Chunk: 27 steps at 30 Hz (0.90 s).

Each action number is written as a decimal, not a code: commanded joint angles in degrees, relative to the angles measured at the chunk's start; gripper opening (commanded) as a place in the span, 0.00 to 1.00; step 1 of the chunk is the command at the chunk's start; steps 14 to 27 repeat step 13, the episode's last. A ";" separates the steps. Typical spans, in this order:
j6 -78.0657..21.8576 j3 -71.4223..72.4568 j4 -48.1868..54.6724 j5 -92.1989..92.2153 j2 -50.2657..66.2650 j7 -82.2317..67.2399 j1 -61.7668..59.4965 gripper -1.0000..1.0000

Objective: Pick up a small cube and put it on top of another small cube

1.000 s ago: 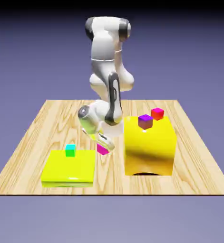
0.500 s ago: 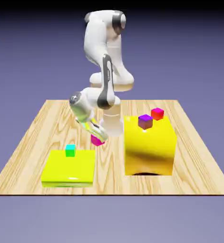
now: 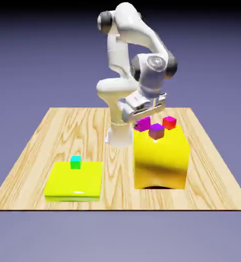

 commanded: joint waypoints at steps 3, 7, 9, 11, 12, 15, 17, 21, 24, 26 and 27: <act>-3.93 4.47 2.60 -2.86 0.58 -2.77 3.80 0.00; 2.27 4.03 -3.63 -3.33 0.53 -2.33 3.53 0.00; 6.02 3.77 -7.40 -3.61 0.50 -2.07 3.37 0.00; 6.02 3.76 -7.40 -3.61 0.50 -2.07 3.37 1.00; 3.96 3.91 -5.32 -3.45 0.51 -2.22 3.46 1.00; 1.89 4.06 -3.25 -3.30 0.53 -2.36 3.55 1.00; 1.89 4.06 -3.25 -3.30 0.53 -2.36 3.55 1.00; 1.89 4.06 -3.25 -3.30 0.53 -2.36 3.55 1.00; 1.89 4.06 -3.25 -3.30 0.53 -2.36 3.55 1.00; 1.89 4.06 -3.25 -3.30 0.53 -2.36 3.55 1.00; 1.89 4.06 -3.25 -3.30 0.53 -2.36 3.55 1.00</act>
